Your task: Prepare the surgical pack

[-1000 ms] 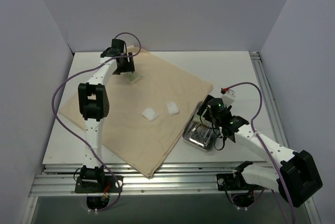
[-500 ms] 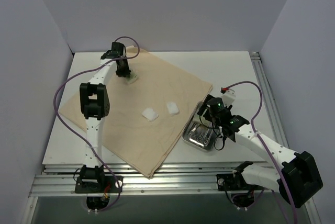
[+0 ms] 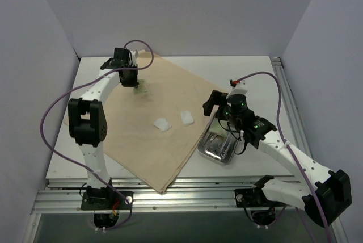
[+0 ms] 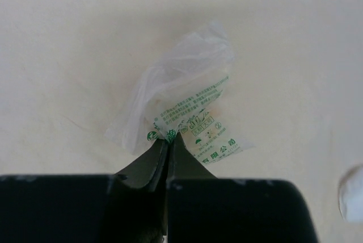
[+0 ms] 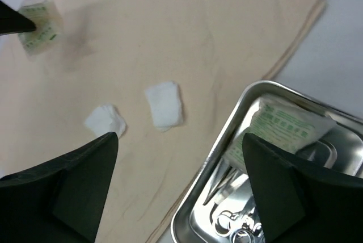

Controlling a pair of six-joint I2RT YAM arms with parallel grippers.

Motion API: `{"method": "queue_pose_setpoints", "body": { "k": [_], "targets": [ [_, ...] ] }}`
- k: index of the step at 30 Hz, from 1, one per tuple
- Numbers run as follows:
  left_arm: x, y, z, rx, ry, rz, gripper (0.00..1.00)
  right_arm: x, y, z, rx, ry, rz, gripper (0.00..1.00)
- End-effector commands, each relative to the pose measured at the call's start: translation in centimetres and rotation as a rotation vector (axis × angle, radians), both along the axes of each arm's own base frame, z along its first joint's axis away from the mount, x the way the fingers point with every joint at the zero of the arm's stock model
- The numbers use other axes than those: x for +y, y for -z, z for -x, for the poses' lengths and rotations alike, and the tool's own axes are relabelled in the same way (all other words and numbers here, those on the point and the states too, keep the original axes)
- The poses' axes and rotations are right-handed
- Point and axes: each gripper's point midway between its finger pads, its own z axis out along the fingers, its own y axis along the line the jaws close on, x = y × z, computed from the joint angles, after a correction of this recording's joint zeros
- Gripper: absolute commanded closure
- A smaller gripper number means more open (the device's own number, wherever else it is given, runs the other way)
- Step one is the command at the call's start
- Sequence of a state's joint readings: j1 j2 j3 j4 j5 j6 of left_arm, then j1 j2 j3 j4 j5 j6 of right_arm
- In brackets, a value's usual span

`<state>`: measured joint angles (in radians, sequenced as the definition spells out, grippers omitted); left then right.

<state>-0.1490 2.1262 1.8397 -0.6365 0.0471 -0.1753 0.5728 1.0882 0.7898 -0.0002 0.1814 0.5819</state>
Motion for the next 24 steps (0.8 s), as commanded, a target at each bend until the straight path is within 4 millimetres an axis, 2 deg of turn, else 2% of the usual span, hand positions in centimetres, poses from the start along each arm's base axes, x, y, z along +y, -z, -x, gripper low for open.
{"method": "queue_pose_setpoints", "body": {
  "k": [1, 2, 3, 5, 6, 7, 8, 9, 11, 13, 14, 15, 17, 20, 22, 24],
  "targets": [
    [-4.1, -6.9, 2.7, -0.163, 0.214, 0.055, 0.98, 4.0, -5.9, -0.3, -0.154, -0.181, -0.075, 0.09],
    [-4.5, -5.9, 4.6, -0.135, 0.256, 0.055, 0.98, 5.6, -7.1, 0.0, -0.198, -0.221, -0.103, 0.01],
    [-5.9, -8.2, 6.2, -0.176, 0.314, 0.084, 0.98, 6.5, -7.3, 0.1, -0.207, -0.245, -0.108, 0.0],
    [-7.0, -9.0, 8.5, -0.187, 0.385, 0.099, 0.98, 8.7, -8.7, 0.3, -0.261, -0.313, -0.136, 0.0],
    [-8.1, -10.1, 10.5, -0.197, 0.432, 0.128, 0.98, 10.2, -8.4, 0.7, -0.255, -0.357, -0.138, 0.0],
    [-8.4, -10.4, 11.8, -0.193, 0.473, 0.132, 0.98, 11.1, -8.5, 0.8, -0.267, -0.38, -0.138, 0.02],
    [-8.9, -11.0, 12.8, -0.204, 0.52, 0.137, 0.98, 12.5, -9.6, 1.3, -0.291, -0.437, -0.164, 0.04],
    [-9.6, -12.1, 14.5, -0.217, 0.568, 0.169, 0.98, 14.1, -9.2, 2.0, -0.284, -0.483, -0.166, 0.06],
    [-10.7, -12.8, 16.7, -0.212, 0.635, 0.186, 0.98, 15.8, -10.4, 2.6, -0.323, -0.538, -0.211, 0.13],
    [-11.2, -13.5, 18.3, -0.22, 0.67, 0.19, 0.98, 16.4, -10.7, 3.1, -0.338, -0.544, -0.269, 0.18],
    [-11.3, -13.6, 18.7, -0.223, 0.677, 0.193, 0.98, 16.6, -12.1, 3.1, -0.39, -0.548, -0.326, 0.19],
    [-11.3, -14.3, 19.3, -0.242, 0.689, 0.198, 0.98, 16.4, -11.2, 3.6, -0.376, -0.548, -0.347, 0.2],
    [-11.7, -14.7, 20.4, -0.244, 0.727, 0.227, 0.98, 16.5, -11.3, 3.8, -0.385, -0.549, -0.379, 0.21],
    [-12.3, -15.5, 22.0, -0.24, 0.781, 0.271, 0.98, 17.8, -10.3, 4.2, -0.354, -0.601, -0.397, 0.25],
    [-12.5, -15.9, 22.8, -0.238, 0.807, 0.293, 0.98, 18.2, -9.9, 4.4, -0.34, -0.612, -0.404, 0.33],
    [-12.9, -16.4, 23.9, -0.242, 0.852, 0.33, 0.98, 18.2, -9.2, 4.2, -0.328, -0.596, -0.399, 0.35]
  ]
}}
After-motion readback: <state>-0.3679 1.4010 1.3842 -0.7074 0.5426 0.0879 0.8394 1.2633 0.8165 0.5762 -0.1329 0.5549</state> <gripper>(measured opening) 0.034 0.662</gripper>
